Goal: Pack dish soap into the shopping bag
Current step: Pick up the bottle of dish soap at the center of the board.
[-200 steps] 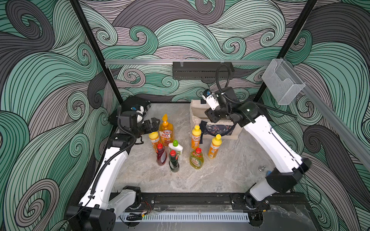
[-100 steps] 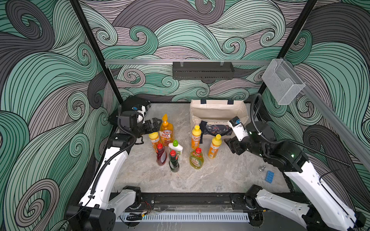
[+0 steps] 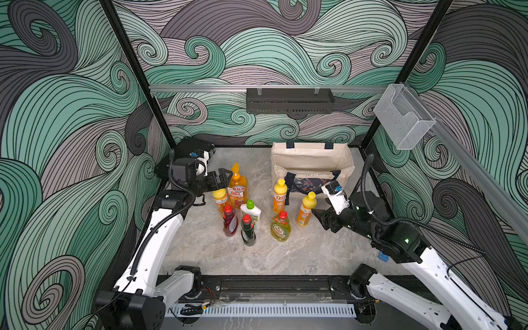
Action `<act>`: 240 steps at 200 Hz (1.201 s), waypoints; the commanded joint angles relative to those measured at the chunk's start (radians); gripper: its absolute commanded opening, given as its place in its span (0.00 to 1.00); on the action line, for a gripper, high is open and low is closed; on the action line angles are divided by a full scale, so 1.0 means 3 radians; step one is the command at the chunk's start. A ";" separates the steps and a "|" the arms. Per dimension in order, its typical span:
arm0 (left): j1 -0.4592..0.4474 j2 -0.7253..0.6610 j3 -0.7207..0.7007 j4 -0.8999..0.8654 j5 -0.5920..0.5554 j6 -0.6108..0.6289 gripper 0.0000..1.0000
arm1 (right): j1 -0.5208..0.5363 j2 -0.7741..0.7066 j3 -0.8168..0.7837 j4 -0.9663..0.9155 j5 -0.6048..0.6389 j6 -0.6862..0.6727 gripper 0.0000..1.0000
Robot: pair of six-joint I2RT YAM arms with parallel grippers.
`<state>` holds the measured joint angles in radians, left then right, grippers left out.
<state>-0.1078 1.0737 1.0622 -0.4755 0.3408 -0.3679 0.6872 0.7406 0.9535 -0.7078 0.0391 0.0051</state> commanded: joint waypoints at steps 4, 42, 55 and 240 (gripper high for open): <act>-0.0029 0.0078 0.0054 0.0037 0.0146 -0.0015 0.98 | 0.0016 -0.0050 -0.0144 0.0293 0.0016 0.0070 0.72; -0.0029 0.0083 0.0010 0.0147 0.0244 -0.0070 0.99 | 0.0015 -0.0064 -0.0370 0.0623 0.0126 0.0108 0.73; -0.0029 0.0089 -0.0002 0.0171 0.0244 -0.0090 0.98 | 0.0018 -0.0038 -0.0435 0.0712 0.0169 0.0130 0.73; -0.0039 0.0056 -0.0007 0.0129 0.0147 -0.0039 0.99 | -0.0225 0.0236 -0.0652 0.1285 0.0107 0.0214 0.68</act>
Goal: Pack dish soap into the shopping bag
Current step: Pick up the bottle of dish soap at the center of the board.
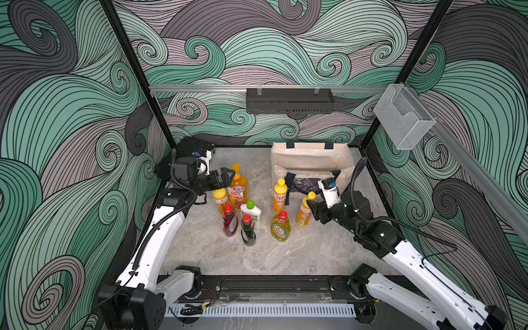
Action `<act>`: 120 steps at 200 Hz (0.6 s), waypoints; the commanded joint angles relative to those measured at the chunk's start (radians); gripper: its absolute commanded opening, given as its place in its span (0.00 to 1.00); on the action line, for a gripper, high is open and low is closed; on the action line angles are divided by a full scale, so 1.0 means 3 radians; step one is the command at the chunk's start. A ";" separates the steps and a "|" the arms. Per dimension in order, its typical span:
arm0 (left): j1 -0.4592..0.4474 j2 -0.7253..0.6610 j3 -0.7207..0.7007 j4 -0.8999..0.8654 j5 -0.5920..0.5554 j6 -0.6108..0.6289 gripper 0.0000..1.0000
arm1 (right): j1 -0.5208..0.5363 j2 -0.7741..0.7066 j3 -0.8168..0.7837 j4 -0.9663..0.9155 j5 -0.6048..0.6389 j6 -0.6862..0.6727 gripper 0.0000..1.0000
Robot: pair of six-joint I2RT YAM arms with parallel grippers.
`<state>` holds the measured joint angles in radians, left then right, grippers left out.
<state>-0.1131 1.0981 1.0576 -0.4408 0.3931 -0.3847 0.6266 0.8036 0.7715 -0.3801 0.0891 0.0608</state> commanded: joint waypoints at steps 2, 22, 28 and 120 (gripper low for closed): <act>-0.0021 -0.0026 0.0011 0.0015 -0.0027 0.0016 0.99 | -0.0023 0.0027 -0.0048 0.0200 -0.0064 0.0028 0.68; -0.0020 -0.0025 0.0008 0.0020 -0.0029 0.0019 0.99 | -0.0028 0.0052 -0.0064 0.0242 -0.0059 0.0023 0.67; -0.0020 -0.0028 0.0008 0.0013 -0.0032 0.0017 0.98 | -0.0027 0.0059 -0.0060 0.0244 -0.0058 0.0022 0.66; -0.0025 -0.0037 -0.0002 0.0023 -0.0032 0.0012 0.99 | -0.0029 0.0193 -0.0077 0.0299 0.0037 -0.0044 0.59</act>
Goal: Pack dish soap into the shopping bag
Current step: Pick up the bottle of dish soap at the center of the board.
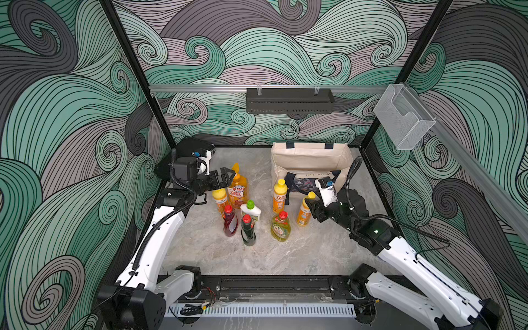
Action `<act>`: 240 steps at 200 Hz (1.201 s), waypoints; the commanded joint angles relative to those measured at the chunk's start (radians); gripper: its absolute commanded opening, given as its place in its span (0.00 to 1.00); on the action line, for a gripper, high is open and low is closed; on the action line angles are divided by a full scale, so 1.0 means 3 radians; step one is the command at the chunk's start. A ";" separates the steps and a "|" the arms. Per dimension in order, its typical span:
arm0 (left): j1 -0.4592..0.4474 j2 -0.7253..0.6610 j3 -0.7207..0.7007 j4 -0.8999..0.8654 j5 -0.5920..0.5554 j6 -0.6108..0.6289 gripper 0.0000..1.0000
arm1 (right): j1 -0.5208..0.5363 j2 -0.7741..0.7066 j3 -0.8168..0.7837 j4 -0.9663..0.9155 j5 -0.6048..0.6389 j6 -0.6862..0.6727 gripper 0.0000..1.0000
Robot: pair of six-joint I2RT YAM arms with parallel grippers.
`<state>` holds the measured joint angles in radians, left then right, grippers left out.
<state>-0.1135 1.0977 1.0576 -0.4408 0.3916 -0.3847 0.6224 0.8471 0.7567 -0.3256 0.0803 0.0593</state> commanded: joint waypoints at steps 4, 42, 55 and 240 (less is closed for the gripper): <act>-0.0023 -0.0041 -0.0002 0.0024 -0.0027 0.0011 0.99 | -0.0016 0.0059 -0.0022 0.0126 0.0069 -0.0043 0.58; -0.0028 -0.0039 -0.0002 0.0022 -0.0027 0.0018 0.98 | -0.0019 0.0122 -0.0017 0.0196 0.0115 -0.0074 0.53; -0.0027 -0.0039 -0.0002 0.0025 -0.0027 0.0016 0.99 | -0.0015 0.0136 -0.0017 0.0201 0.0126 -0.0088 0.51; -0.0040 -0.0075 0.0082 -0.0061 -0.0068 0.0075 0.99 | 0.0125 0.0349 0.0368 -0.0091 0.0551 -0.0233 0.00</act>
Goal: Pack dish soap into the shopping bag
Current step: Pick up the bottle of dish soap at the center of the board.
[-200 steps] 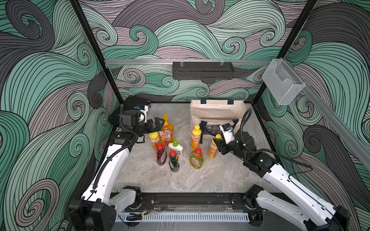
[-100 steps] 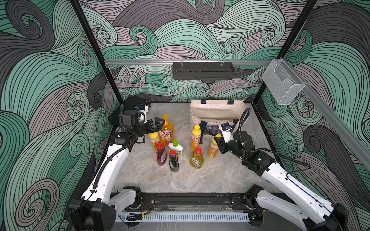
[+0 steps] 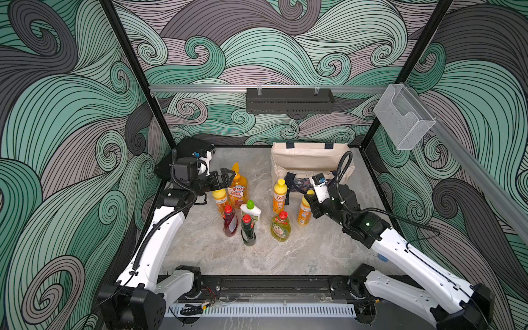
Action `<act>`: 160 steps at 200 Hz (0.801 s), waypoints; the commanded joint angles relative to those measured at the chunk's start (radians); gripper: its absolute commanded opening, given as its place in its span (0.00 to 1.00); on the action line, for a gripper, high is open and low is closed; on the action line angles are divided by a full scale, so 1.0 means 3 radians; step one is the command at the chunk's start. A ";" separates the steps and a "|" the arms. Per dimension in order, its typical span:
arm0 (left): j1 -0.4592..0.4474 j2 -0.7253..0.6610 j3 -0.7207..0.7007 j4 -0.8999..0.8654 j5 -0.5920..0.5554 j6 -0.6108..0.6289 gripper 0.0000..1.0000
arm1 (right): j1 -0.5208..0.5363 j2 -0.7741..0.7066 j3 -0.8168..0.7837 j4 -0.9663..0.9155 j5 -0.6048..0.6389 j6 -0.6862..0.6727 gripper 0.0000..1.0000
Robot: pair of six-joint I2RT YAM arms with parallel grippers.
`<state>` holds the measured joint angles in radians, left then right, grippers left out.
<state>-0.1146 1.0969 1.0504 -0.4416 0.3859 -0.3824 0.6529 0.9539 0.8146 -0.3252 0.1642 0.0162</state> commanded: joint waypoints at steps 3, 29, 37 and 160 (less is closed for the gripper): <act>-0.0037 -0.0072 0.0118 -0.0073 -0.0053 0.0072 0.99 | 0.0024 -0.0012 0.0185 -0.0092 0.0282 -0.0094 0.00; -0.0037 -0.0092 0.0189 -0.0095 -0.0075 0.0105 0.99 | 0.0027 -0.0034 0.0297 -0.0277 0.0353 -0.0136 0.00; -0.0036 -0.0092 0.0212 -0.0102 -0.0074 0.0111 0.99 | 0.0027 -0.0034 0.0350 -0.0317 0.0384 -0.0141 0.00; -0.0515 0.0316 0.1074 -0.0198 -0.0064 0.0137 0.99 | 0.0027 0.0184 0.1338 -0.0728 0.0484 -0.0303 0.00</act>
<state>-0.2283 1.1301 1.3006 -0.5076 0.3634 -0.3435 0.6582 0.9932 1.1122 -0.6132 0.2745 -0.0376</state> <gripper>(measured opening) 0.986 0.295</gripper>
